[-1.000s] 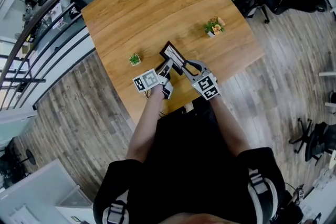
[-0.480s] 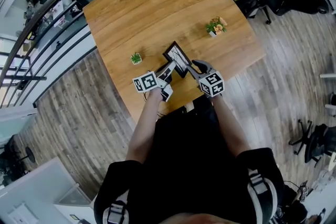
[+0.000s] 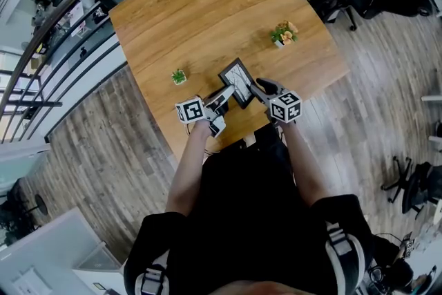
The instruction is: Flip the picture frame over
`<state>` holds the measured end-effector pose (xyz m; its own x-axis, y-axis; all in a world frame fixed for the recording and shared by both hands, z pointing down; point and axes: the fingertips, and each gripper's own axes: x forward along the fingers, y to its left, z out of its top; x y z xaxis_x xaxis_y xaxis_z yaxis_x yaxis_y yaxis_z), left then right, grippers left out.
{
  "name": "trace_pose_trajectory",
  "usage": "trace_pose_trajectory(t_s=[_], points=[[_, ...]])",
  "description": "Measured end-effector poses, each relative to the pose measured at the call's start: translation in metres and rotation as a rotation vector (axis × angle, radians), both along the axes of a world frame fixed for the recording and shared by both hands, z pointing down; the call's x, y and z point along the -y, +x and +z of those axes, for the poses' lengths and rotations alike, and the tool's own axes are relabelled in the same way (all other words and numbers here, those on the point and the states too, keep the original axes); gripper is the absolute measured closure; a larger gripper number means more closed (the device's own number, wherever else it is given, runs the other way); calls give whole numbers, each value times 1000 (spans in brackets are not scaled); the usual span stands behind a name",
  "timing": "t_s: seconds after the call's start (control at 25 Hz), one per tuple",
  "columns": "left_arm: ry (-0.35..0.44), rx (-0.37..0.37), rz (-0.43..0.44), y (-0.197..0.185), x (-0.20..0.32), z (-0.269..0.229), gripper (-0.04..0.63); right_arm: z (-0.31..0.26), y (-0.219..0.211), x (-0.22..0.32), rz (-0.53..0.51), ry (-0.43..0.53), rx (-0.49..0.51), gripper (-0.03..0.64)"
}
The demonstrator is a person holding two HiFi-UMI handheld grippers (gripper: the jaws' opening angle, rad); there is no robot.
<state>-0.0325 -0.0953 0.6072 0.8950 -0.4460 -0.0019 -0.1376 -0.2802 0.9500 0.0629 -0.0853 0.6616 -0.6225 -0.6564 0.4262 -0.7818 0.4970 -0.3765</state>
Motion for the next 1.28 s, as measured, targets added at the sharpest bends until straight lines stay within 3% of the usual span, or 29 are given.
trace_pose_trajectory(t_s=[0.32, 0.68, 0.8, 0.96, 1.12, 1.28], points=[[-28, -75, 53, 1, -9, -2, 508, -5, -3, -1, -78, -65, 137, 472], [22, -179, 163, -7, -24, -20, 508, -14, -15, -23, -197, -166, 372, 485], [51, -178, 173, -8, -26, -24, 508, -16, -15, -27, -216, -182, 416, 502], [101, -124, 164, -11, -23, -13, 508, -15, -14, -26, -214, -174, 412, 511], [83, -135, 143, -8, -18, -17, 508, -14, -12, -21, -195, -150, 374, 515], [51, -81, 100, -10, -12, -4, 512, -9, -10, -19, -159, -152, 338, 520]])
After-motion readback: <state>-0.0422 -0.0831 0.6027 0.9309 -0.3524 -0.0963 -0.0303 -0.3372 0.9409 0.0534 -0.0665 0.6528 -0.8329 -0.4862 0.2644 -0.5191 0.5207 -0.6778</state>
